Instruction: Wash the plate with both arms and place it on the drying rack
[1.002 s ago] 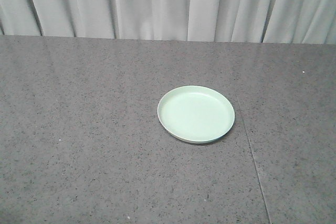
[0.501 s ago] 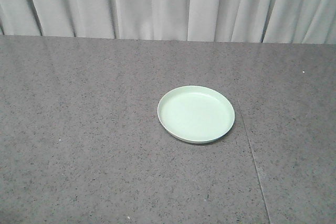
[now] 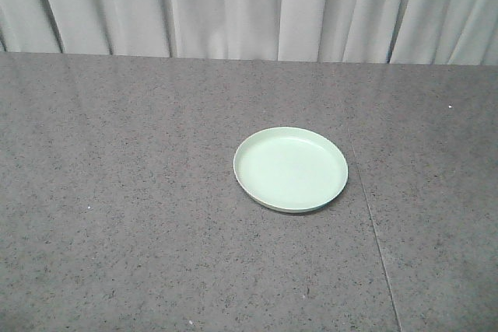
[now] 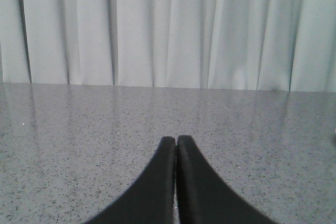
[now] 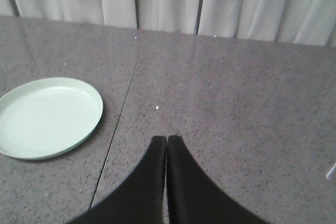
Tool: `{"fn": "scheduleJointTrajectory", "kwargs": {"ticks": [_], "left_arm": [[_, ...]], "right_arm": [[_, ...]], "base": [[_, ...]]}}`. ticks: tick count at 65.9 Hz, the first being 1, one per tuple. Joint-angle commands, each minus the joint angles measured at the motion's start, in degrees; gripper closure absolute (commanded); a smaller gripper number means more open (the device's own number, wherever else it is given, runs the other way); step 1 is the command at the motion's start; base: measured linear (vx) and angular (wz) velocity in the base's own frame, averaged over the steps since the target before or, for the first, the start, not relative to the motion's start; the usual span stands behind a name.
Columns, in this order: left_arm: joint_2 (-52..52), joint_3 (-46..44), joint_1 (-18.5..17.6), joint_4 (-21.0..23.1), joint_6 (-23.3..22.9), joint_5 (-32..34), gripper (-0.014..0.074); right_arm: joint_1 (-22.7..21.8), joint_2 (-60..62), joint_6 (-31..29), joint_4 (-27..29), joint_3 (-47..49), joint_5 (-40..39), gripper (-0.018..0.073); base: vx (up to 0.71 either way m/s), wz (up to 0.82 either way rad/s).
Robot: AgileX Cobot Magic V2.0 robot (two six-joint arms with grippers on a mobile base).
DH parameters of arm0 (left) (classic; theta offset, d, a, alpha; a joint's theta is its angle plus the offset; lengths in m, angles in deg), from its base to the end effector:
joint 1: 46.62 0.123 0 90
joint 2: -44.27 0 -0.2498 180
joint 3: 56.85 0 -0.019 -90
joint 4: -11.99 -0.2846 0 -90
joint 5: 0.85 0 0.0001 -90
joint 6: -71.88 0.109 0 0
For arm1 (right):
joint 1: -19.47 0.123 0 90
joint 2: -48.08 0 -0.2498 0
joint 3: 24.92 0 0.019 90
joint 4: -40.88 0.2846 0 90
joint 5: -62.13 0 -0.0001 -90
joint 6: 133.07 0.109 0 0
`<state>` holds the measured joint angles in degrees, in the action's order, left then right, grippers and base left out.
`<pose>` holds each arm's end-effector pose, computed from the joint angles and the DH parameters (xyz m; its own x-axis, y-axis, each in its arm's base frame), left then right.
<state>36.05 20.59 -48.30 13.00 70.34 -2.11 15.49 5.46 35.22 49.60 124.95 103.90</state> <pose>0.1439 -0.0043 0.2050 0.0523 -0.0460 -0.9976 0.0321 0.9985 -0.0444 0.1816 -0.0016 0.3502 -0.4050 -0.0619 -0.9122 -0.0597 0.9974 -0.0412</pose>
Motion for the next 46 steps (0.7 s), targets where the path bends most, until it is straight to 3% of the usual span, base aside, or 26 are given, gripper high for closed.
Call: {"fn": "scheduleJointTrajectory", "kwargs": {"ticks": [1, 13, 25, 32, 46], "left_arm": [[0.7, -1.6, -0.4, 0.5, 0.0, 4.4, 0.0603], [0.7, -1.6, -0.4, 0.5, 0.0, 4.4, 0.0603], [0.7, -1.6, -0.4, 0.5, 0.0, 4.4, 0.0603], [0.7, -1.6, -0.4, 0.5, 0.0, 4.4, 0.0603], [0.7, -1.6, -0.4, 0.5, 0.0, 4.4, 0.0603]], "right_arm": [[-0.2, -6.5, -3.9, 3.3, 5.8, 1.5, 0.0507], [-0.1, -15.3, -10.4, 12.4, 9.6, 5.0, 0.0288], [0.1, -22.9, -14.1, 16.6, 11.9, 7.9, 0.012], [4.1, -26.7, -14.0, 13.2, 13.5, 8.3, 0.0125], [11.7, -34.2, -6.7, 3.5, 16.3, 8.2, 0.0167]], "base": [[0.0, 0.0], [0.0, 0.0], [0.0, 0.0], [0.0, 0.0], [0.0, 0.0]]}}
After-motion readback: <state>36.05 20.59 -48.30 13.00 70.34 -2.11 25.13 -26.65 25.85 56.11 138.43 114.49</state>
